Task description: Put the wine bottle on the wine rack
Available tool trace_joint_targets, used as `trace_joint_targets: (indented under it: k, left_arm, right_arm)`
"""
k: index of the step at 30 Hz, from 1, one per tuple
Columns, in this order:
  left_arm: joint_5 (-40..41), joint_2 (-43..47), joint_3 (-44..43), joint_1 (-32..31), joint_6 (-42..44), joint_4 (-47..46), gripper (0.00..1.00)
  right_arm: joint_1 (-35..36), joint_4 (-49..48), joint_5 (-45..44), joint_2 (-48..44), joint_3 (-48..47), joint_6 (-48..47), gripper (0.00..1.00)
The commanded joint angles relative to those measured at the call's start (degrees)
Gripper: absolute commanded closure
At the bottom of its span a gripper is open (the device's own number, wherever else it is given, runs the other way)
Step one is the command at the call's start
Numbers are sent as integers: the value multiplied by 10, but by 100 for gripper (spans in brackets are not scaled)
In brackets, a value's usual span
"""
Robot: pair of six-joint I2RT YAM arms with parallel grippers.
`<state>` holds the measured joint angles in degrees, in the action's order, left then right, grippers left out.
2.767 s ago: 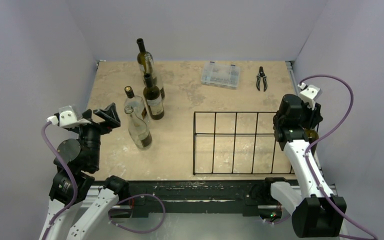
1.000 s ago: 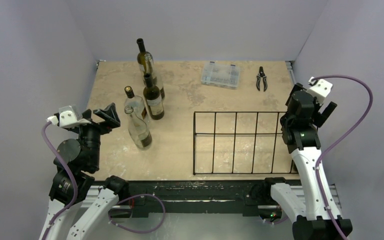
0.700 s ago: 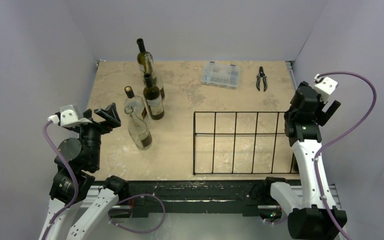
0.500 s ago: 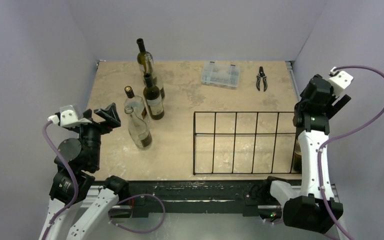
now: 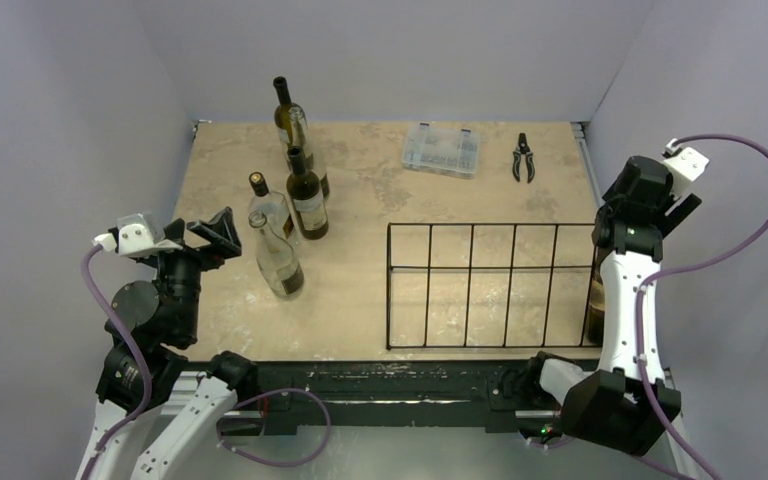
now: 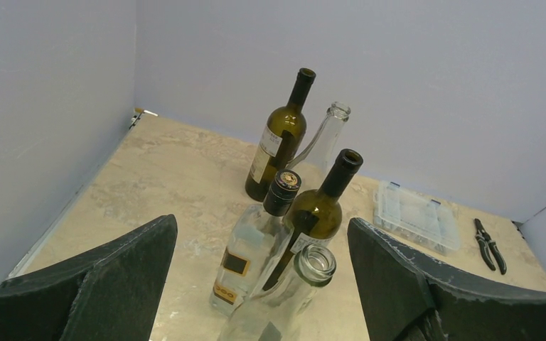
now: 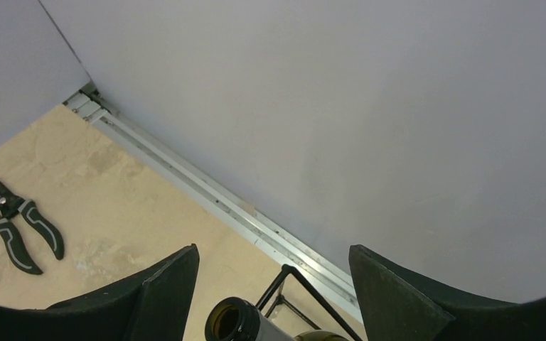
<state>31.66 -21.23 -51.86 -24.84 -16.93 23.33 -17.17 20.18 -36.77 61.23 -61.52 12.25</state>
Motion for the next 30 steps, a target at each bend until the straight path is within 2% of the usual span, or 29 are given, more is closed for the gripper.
trace_joint_targets:
  k: [1,17,21,24,30]
  left_arm:
    - [-1,6,-6,-7,5,-18,10]
    - [-5,0,-6,-19,3,-17,10]
    - [-5,-3,-6,-21,4,-17,10]
    - [-8,-4,-6,-21,3,-17,10]
    - [-5,-5,-6,-21,7,-17,10]
  right_arm:
    - [-6,33,-8,27,-9,30,20]
    - [-6,45,-39,14,50,58,29]
    - [-6,35,-30,5,30,35,30]
    - [-5,54,-36,15,-10,15,27]
    - [-3,71,5,29,-58,3,13]
